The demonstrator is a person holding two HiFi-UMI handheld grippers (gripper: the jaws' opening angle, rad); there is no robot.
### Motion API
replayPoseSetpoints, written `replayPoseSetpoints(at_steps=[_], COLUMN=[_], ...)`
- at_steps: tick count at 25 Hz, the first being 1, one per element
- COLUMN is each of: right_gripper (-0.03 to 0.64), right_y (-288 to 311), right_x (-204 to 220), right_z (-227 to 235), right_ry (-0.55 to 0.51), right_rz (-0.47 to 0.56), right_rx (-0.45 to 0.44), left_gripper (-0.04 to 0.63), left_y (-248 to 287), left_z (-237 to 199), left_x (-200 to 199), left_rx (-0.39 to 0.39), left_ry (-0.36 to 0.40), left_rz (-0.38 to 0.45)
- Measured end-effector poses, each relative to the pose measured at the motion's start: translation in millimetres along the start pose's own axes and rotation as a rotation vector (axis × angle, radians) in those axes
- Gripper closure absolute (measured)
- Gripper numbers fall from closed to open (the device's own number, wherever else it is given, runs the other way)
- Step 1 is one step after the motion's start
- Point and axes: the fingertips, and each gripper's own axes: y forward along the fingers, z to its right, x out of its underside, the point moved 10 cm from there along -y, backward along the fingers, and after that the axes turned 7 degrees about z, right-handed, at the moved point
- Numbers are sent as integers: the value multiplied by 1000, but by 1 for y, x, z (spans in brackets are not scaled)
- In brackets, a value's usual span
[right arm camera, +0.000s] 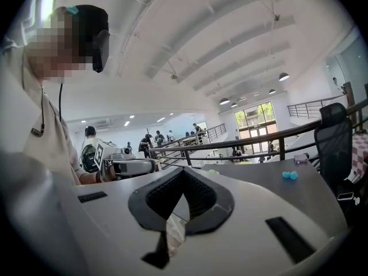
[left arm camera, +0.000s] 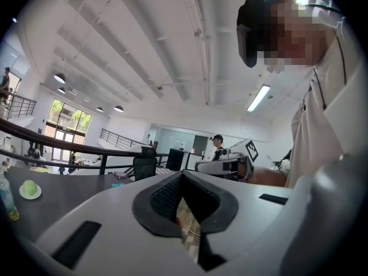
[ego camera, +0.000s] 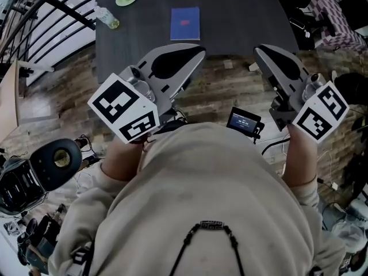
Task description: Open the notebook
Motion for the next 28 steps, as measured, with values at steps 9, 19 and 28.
replayPoseSetpoints(at_steps=[9, 19, 28], right_gripper=[601, 601, 601], right_y=[54, 110, 130], right_x=[-38, -40, -39], right_z=[-37, -48, -34], right_ry=[-78, -69, -41], right_rz=[-108, -138, -149], right_rx=[-38, -65, -98], left_gripper=[594, 594, 594], left_y=[-30, -67, -64], left_z=[-35, -71, -82], left_x=[-33, -33, -34], left_rx=[-3, -59, -77], left_ry=[-53, -93, -110], left_rz=[40, 69, 60])
